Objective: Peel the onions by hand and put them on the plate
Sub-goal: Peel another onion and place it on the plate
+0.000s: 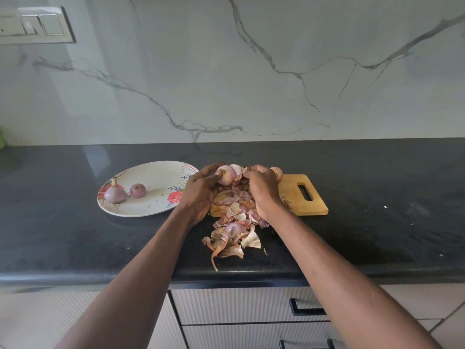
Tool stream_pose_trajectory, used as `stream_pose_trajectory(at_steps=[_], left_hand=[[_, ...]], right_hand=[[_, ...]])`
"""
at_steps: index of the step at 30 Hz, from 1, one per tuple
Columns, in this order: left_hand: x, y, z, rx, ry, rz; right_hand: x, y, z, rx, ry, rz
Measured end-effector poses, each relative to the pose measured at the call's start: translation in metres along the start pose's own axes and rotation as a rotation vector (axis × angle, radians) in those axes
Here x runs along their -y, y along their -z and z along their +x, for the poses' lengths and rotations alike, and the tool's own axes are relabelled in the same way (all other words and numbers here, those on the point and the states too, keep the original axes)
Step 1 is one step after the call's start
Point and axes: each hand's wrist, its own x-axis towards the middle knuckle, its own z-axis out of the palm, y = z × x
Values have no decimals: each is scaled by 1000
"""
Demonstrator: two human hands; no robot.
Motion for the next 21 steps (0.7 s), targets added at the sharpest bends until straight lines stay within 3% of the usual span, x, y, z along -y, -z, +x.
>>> stream_pose_trajectory(at_steps=[5, 9, 16, 21], left_hand=[[2, 4, 1, 23, -10, 19], [0, 3, -2, 76, -6, 3], [-1, -2, -6, 66, -22, 14], [2, -1, -4, 30, 4, 66]], right_hand=[[0, 1, -1, 11, 90, -35], [-5, -2, -3, 63, 275, -252], [-14, -5, -3, -64, 608, -540], [-17, -5, 0, -157, 685, -550]])
